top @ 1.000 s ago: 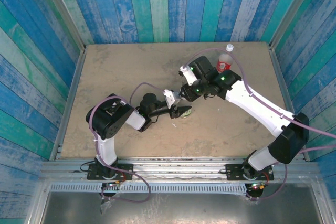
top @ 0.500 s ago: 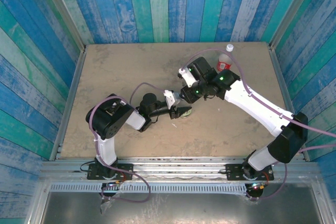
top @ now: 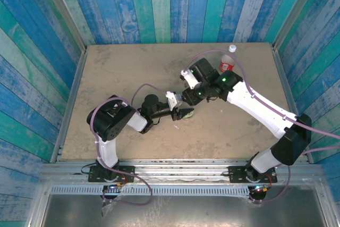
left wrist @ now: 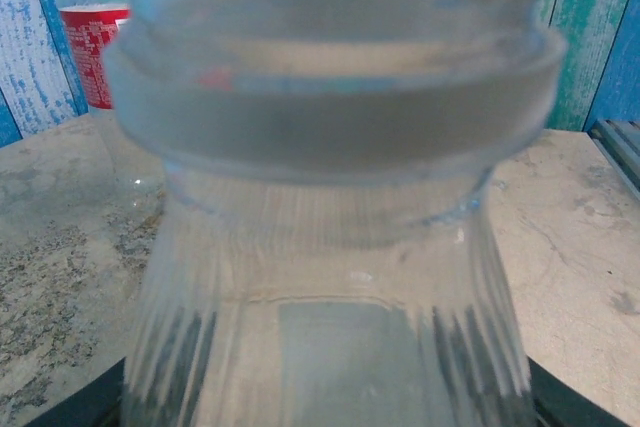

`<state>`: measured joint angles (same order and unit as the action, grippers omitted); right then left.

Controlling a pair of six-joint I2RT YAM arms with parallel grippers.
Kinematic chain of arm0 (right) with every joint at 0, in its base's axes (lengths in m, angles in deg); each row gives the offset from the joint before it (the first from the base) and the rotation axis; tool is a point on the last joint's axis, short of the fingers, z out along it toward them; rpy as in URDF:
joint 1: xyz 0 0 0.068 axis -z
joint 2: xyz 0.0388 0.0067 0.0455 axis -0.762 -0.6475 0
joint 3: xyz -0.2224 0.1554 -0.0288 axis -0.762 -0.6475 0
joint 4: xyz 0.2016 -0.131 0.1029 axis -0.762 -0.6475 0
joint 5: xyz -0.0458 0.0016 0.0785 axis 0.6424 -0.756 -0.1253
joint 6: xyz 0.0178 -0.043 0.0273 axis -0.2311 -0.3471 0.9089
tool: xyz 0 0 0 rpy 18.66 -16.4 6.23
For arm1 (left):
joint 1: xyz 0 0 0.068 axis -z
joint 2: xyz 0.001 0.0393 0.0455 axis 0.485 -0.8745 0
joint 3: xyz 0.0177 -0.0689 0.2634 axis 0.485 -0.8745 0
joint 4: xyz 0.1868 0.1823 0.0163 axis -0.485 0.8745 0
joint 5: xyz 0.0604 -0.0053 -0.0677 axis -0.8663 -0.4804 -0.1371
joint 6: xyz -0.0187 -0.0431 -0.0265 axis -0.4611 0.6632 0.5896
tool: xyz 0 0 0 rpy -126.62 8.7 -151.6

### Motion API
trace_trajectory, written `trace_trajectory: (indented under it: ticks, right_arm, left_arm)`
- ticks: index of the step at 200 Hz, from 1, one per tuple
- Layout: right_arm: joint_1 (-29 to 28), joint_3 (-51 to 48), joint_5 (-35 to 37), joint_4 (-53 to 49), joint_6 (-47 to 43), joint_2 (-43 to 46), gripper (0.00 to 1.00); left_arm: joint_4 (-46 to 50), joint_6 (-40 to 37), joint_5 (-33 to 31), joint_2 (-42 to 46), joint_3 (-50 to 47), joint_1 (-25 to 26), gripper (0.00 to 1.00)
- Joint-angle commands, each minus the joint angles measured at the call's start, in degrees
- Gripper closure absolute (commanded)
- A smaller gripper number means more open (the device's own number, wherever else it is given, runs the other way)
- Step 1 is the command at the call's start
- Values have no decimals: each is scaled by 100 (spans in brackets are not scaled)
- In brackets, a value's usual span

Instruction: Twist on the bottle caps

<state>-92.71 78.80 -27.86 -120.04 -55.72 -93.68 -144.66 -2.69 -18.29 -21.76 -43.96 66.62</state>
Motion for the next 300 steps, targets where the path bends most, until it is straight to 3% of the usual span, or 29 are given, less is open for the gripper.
trace_trajectory:
  ticks: [1,40,75,130,215,300]
  right_arm:
    - [-66,100,-102,-10,-39,114,39]
    - [-49,-5,-64,216,15,361,31]
    - [43,-191,-87,560,209,563,30]
    - [270,-466,-125,624,313,516,47]
    - [326,-761,-219,524,233,324,53]
    - [330,-904,-136,315,365,257,65]
  left_arm:
    - [387,-155,32,-208,-26,17,43]
    - [404,-169,32,-205,-26,19,43]
    - [474,-220,46,-192,-26,18,43]
    - [527,-249,47,-142,-26,19,42]
    - [650,-289,63,-161,60,19,42]
    - [685,-306,68,-167,58,19,42]
